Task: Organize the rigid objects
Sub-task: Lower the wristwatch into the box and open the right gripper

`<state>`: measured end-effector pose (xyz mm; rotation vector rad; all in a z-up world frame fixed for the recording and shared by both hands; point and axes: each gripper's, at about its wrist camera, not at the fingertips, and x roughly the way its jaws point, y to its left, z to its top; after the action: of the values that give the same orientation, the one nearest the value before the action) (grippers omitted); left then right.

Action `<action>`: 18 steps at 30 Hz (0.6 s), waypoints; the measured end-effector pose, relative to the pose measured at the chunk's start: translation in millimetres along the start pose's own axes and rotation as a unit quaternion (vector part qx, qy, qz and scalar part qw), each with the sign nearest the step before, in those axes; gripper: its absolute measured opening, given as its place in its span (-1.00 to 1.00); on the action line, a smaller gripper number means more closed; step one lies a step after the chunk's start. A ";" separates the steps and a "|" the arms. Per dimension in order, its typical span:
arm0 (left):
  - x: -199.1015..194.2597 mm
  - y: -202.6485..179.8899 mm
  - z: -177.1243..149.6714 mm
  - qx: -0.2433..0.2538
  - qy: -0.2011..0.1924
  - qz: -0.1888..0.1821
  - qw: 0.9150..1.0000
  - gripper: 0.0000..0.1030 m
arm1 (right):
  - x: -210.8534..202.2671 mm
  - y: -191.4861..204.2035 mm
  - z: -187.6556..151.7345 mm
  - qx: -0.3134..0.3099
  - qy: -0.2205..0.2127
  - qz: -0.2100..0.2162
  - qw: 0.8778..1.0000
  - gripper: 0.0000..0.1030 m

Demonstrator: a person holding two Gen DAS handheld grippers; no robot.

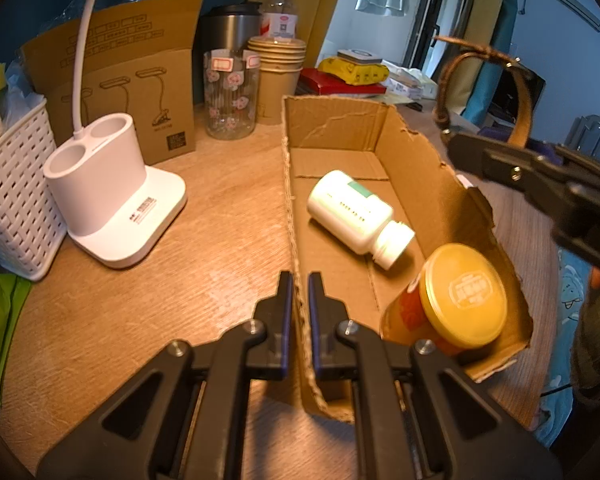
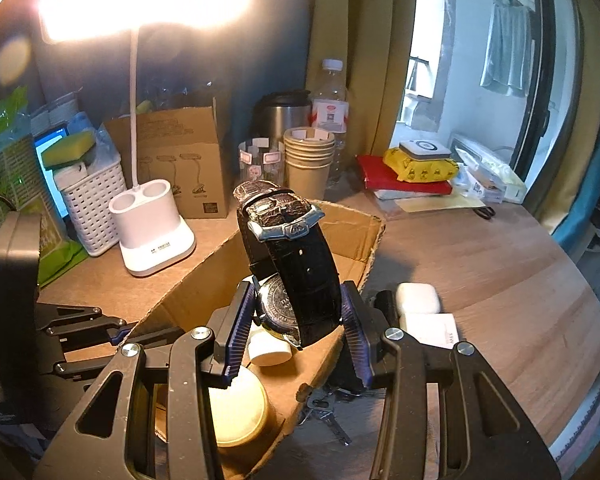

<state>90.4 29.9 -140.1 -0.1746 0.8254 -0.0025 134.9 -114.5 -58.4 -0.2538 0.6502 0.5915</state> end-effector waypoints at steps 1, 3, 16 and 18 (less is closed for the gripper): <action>0.0 0.0 0.0 0.000 0.000 0.000 1.000 -0.86 | 2.2 0.3 -0.6 0.001 0.002 0.002 1.000 -0.11; 0.0 0.1 0.0 0.000 0.000 0.000 1.000 -0.86 | 5.7 1.6 -2.2 0.001 0.005 0.005 1.000 -0.11; -0.4 -0.8 0.9 0.003 -0.001 0.001 1.000 -0.86 | 38.0 3.3 -19.9 -0.001 0.040 0.001 0.999 -0.12; -0.9 -1.4 1.0 0.003 -0.002 0.001 1.000 -0.86 | 39.2 5.8 -20.9 -0.008 0.041 -0.007 0.999 -0.12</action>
<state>90.6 28.8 -138.6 -0.1679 0.8216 -0.0024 146.2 -101.1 -99.6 -0.2981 0.7224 0.5747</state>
